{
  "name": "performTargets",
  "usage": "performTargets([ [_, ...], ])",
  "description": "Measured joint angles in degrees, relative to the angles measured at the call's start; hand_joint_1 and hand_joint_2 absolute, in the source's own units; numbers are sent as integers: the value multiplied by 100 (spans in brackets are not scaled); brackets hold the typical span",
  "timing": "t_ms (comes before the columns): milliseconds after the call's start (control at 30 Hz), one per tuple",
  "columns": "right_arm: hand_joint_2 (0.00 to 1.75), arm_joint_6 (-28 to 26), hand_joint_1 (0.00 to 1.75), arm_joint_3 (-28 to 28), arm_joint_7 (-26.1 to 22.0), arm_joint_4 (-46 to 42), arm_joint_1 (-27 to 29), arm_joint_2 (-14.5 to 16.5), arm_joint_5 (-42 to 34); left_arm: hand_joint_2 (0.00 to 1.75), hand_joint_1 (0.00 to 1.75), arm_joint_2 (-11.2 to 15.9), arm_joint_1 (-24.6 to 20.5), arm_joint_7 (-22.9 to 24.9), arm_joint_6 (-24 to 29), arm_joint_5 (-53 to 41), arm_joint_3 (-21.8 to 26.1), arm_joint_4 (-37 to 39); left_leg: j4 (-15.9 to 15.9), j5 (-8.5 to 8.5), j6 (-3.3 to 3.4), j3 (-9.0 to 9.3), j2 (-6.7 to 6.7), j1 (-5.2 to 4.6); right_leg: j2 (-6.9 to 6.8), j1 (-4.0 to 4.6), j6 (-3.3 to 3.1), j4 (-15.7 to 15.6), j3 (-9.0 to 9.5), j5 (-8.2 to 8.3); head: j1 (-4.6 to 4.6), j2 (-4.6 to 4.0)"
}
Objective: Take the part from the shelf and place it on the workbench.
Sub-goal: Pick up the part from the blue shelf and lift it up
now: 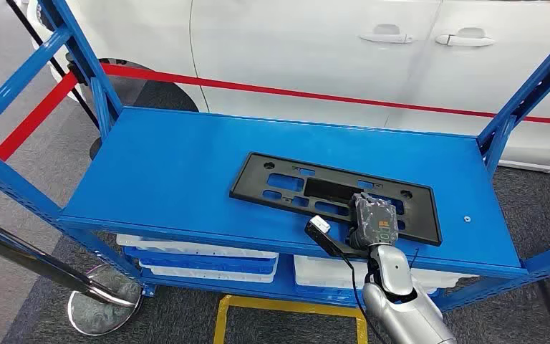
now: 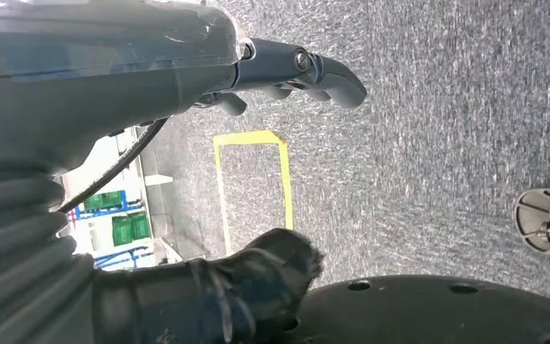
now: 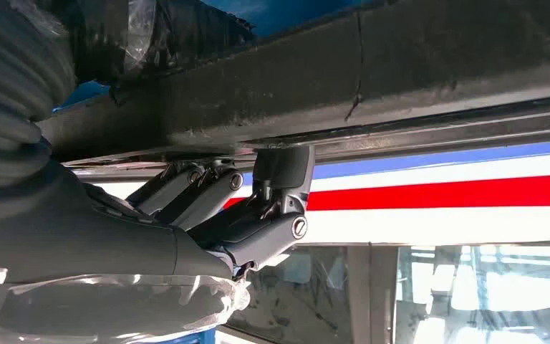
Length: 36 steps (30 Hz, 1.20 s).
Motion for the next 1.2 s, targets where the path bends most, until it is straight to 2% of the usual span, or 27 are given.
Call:
performTargets([
  [467, 175, -23, 175, -4, 0, -216, 126, -29, 51, 175, 0, 0, 5, -80, 137, -63, 0, 0, 0, 0, -1, -2, 0, 0, 0, 0, 0, 0, -2, 0, 0, 0],
  [633, 175, -322, 175, -63, -74, -492, 307, -98, 367, 175, 0, 9, 35, -219, 336, -139, 0, 0, 1, -2, 0, -8, 0, -2, 0, 0, 0, 0, -8, 0, 0, 0],
  [667, 175, -411, 175, -68, -90, -583, 336, -121, 486, 175, 0, 13, 37, -200, 353, -154, 0, 0, 10, -8, 8, -13, 1, -8, 1, -18, 7, -20, -5, 9, 0, 0],
  [733, 175, -512, 175, -79, -115, -837, 392, -171, 661, 175, 0, 22, 39, -155, 363, -187, -1, 0, -73, 57, 80, 30, 7, 2, -3, -36, 49, -72, 28, 36, 0, 0],
  [767, 175, -526, 175, -87, -133, -990, 424, -205, 709, 175, 0, 25, 39, -132, 362, -199, -1, 0, -169, 118, 124, 77, 16, 18, -6, -45, 72, -79, 41, 11, 1, 0],
  [800, 175, -530, 175, -96, -163, -1170, 454, -239, 751, 175, 0, 27, 39, -110, 362, -207, -1, 0, -281, 191, 167, 128, 29, 42, -9, -39, 91, 15, 14, -90, 2, 0],
  [833, 175, -536, 175, -102, -204, -1372, 483, -282, 809, 175, 0, 26, 40, -89, 367, -212, -1, 0, -371, 239, 185, 164, 46, 68, -10, -45, 102, 232, -70, -265, 4, 0],
  [900, 175, -548, 175, -97, -288, -1807, 543, -352, 958, 175, 0, 26, 42, -63, 380, -213, 0, 0, -397, 266, 190, 154, 67, 82, -8, -93, 154, 911, -353, -646, 4, 0],
  [933, 175, -551, 175, -88, -322, -2015, 582, -389, 1035, 175, 0, 26, 42, -56, 384, -215, 0, 0, -377, 261, 176, 137, 73, 97, -10, -128, 194, 1187, -459, -732, 3, 0],
  [967, 175, -551, 175, -75, -345, -2194, 622, -425, 1096, 175, 0, 26, 42, -54, 385, -217, 0, 0, -346, 248, 152, 118, 74, 123, -13, -168, 240, 1282, -480, -704, 3, 0],
  [1000, 175, -550, 175, -64, -361, -2352, 654, -459, 1135, 175, 0, 26, 41, -52, 385, -219, 0, 0, -299, 227, 115, 96, 71, 161, -19, -212, 295, 1167, -401, -574, 3, 0],
  [1033, 175, -549, 175, -55, -369, -2486, 675, -489, 1156, 175, 0, 26, 41, -52, 385, -220, 0, 0, -226, 191, 55, 67, 67, 205, -32, -268, 365, 849, -222, -383, 4, 0],
  [1067, 175, -549, 175, -49, -373, -2594, 687, -510, 1166, 175, 0, 33, 41, -52, 385, -221, 0, 0, -140, 147, -22, 23, 61, 239, -28, -302, 436, 528, -44, -277, 8, 0],
  [1100, 175, -554, 175, -44, -380, -2691, 697, -523, 1178, 175, 0, 39, 39, -51, 386, -225, -1, -1, -45, 104, -100, -28, 51, 254, -5, -313, 452, 315, 72, -184, 10, 0],
  [1133, 175, -560, 175, -38, -388, -2771, 707, -535, 1200, 175, 0, 44, 38, -50, 386, -230, -1, -2, 44, 65, -172, -71, 39, 251, 18, -320, 433, 207, 120, -175, 13, 0],
  [1200, 175, -581, 175, -25, -405, -2885, 729, -557, 1291, 175, 0, 49, 38, -43, 382, -256, -2, -4, 142, 51, -258, -136, 14, 235, 68, -298, 267, 307, 32, -221, 11, 0],
])
